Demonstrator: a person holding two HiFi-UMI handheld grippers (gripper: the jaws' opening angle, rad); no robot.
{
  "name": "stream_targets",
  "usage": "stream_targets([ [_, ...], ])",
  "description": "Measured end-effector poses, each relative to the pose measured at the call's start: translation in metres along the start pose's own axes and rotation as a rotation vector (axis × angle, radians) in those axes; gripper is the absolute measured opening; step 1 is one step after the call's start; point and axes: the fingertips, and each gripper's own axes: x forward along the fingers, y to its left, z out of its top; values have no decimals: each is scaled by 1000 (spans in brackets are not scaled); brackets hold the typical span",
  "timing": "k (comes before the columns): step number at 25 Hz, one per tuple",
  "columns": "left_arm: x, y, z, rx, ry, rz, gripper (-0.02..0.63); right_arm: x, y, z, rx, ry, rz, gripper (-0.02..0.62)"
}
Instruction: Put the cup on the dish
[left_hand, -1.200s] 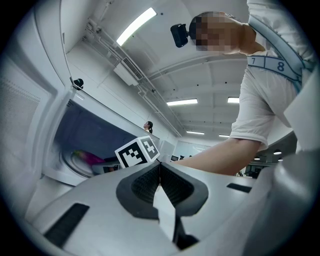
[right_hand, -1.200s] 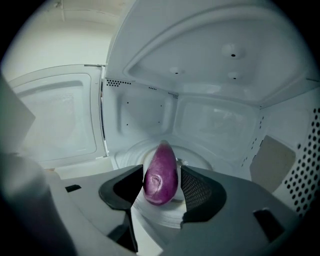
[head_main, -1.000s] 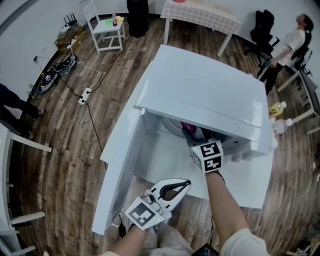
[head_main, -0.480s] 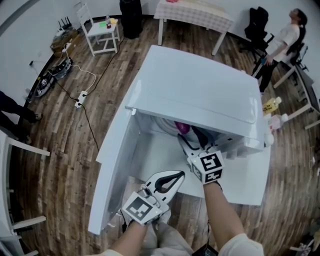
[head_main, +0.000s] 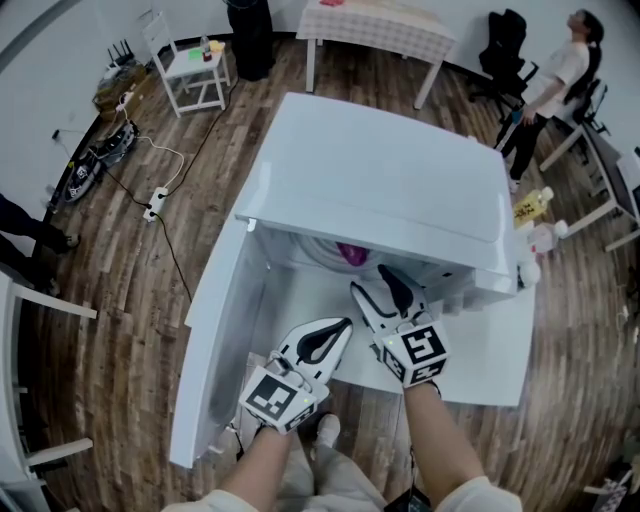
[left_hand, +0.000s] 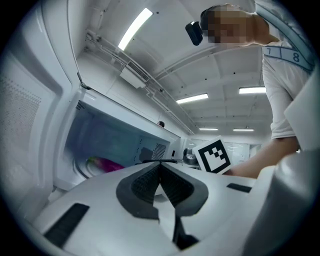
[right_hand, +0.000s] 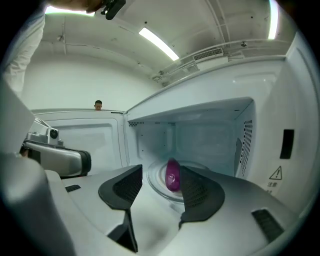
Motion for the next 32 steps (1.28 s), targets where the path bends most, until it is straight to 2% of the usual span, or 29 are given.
stream_targets([
  [5,0,-2,-3,0,9,11,3,-16,6,2,6,-16,6,249],
  [19,-2,-28,4,32,13,-21,3,-67,27,20,-8,-91,47,230],
  [22,-2,-34,3,34,26,-29,3,-76,32,22,-4,-100,55,208],
  [29,-5,-48,11,45,13,-40,3,-96,37,28,-7,-133,45,90],
  [32,-8,-56,10,41,14,-43,3,-105,39,29,-10,-152,36,64],
])
